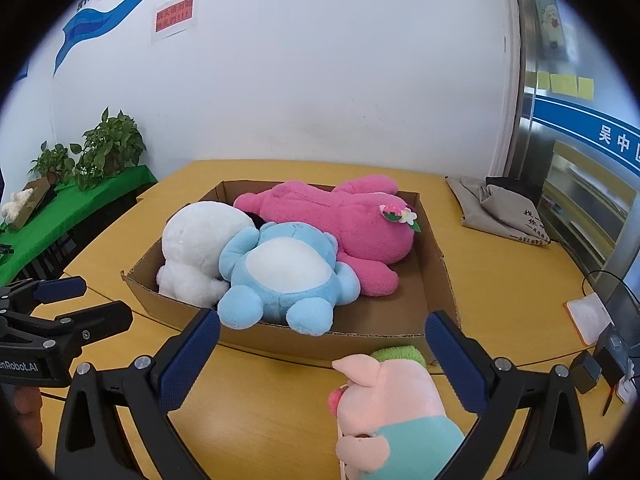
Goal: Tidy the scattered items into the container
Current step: 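Move both grippers over the pink-and-teal pig plush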
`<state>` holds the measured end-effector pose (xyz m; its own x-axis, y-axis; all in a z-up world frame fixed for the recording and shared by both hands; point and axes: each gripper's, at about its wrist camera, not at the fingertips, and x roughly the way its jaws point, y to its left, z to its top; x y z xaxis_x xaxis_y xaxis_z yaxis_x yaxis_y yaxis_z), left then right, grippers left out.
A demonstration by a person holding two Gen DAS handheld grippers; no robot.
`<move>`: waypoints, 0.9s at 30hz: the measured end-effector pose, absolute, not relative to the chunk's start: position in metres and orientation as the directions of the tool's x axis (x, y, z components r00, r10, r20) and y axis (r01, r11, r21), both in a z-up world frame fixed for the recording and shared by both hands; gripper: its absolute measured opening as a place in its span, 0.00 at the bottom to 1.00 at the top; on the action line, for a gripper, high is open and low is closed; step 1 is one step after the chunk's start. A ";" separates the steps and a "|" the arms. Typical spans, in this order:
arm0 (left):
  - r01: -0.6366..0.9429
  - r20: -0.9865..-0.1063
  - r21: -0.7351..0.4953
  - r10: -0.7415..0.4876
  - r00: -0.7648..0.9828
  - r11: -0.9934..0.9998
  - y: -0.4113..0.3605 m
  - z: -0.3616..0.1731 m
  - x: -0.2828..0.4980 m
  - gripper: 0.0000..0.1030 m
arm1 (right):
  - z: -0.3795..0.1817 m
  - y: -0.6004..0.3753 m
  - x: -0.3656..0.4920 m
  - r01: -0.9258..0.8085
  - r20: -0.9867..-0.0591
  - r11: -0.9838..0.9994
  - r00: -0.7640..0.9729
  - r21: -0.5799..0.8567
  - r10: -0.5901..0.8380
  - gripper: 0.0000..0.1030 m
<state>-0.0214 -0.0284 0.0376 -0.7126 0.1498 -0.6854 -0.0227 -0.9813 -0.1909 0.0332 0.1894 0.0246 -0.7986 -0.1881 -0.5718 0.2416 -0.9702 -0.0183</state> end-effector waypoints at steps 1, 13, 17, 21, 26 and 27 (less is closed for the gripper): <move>-0.023 -0.686 -0.192 0.151 -0.712 -0.981 -0.028 0.037 -0.022 1.00 | 0.024 0.190 0.033 0.241 -0.573 -0.970 -0.798 -0.019 -0.187 1.00; -0.034 -0.692 -0.192 0.160 -0.704 -0.981 -0.023 0.035 -0.023 1.00 | 0.018 0.193 0.031 0.237 -0.590 -0.971 -0.786 -0.012 -0.185 1.00; -0.037 -0.697 -0.194 0.164 -0.698 -0.980 -0.021 0.033 -0.024 1.00 | 0.017 0.195 0.032 0.238 -0.593 -0.971 -0.783 -0.009 -0.186 1.00; -0.037 -0.699 -0.202 0.171 -0.694 -0.979 -0.020 0.032 -0.025 1.00 | 0.016 0.197 0.032 0.233 -0.596 -0.972 -0.782 -0.006 -0.184 1.00; -0.036 -0.706 -0.211 0.178 -0.685 -0.977 -0.019 0.030 -0.027 1.00 | 0.015 0.201 0.031 0.227 -0.597 -0.974 -0.782 0.000 -0.182 1.00; -0.036 -0.708 -0.212 0.179 -0.684 -0.977 -0.018 0.030 -0.028 1.00 | 0.014 0.202 0.031 0.227 -0.598 -0.974 -0.781 0.000 -0.182 1.00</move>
